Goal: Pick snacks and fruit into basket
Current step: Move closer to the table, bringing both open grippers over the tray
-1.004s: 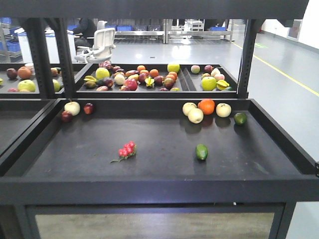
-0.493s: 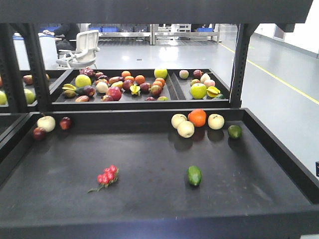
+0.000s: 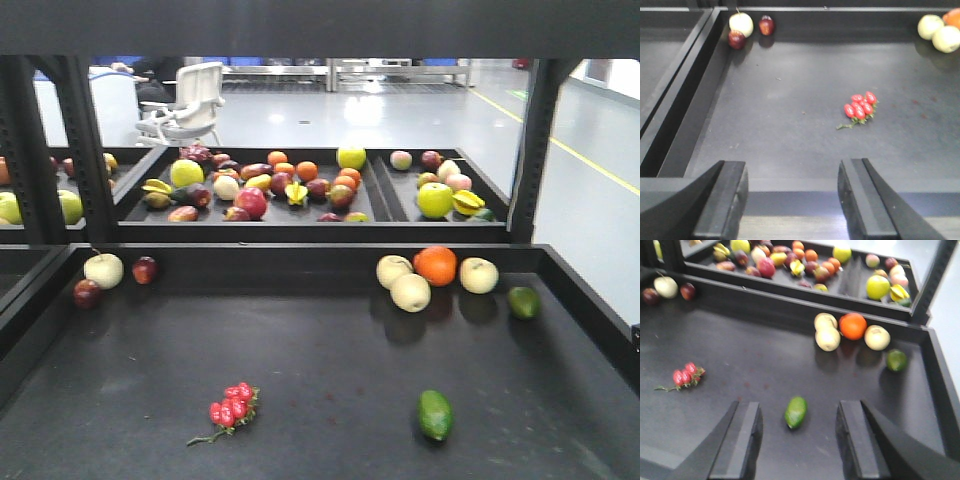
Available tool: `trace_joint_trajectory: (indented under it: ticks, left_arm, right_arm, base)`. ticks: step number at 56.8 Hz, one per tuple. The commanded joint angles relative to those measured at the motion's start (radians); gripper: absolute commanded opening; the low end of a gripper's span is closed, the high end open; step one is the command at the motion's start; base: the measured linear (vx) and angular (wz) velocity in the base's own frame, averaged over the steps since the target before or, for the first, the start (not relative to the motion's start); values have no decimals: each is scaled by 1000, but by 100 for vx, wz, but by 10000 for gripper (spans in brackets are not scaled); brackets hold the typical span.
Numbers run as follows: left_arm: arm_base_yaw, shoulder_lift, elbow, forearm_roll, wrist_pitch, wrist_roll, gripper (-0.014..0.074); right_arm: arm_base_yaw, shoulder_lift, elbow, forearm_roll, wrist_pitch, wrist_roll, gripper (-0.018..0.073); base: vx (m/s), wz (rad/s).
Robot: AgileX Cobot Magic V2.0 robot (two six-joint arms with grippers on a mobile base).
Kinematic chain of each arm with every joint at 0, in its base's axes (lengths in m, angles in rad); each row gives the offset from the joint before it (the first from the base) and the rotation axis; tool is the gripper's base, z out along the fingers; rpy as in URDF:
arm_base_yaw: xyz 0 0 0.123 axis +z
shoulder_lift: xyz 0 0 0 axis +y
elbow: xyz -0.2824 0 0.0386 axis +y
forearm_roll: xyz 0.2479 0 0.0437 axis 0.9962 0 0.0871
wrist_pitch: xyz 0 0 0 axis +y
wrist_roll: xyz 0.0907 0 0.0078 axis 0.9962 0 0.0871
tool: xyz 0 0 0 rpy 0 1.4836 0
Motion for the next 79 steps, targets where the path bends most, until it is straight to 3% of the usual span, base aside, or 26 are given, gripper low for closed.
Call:
trace_joint_trajectory:
  ticks: [1, 29, 79]
  left_arm:
    - [-5, 17, -31, 16, -74, -4, 495]
    - [-5, 27, -31, 18, -79, -4, 495]
    - [-5, 27, -31, 18, -80, -4, 495]
  right_arm:
    - [-5, 14, -30, 11, -75, -4, 396]
    - [-5, 220, -30, 35, -71, -4, 396]
    - [-5, 225, -30, 35, -67, -4, 396]
  base:
    - [12, 17]
    - [3, 2]
    - [5, -1]
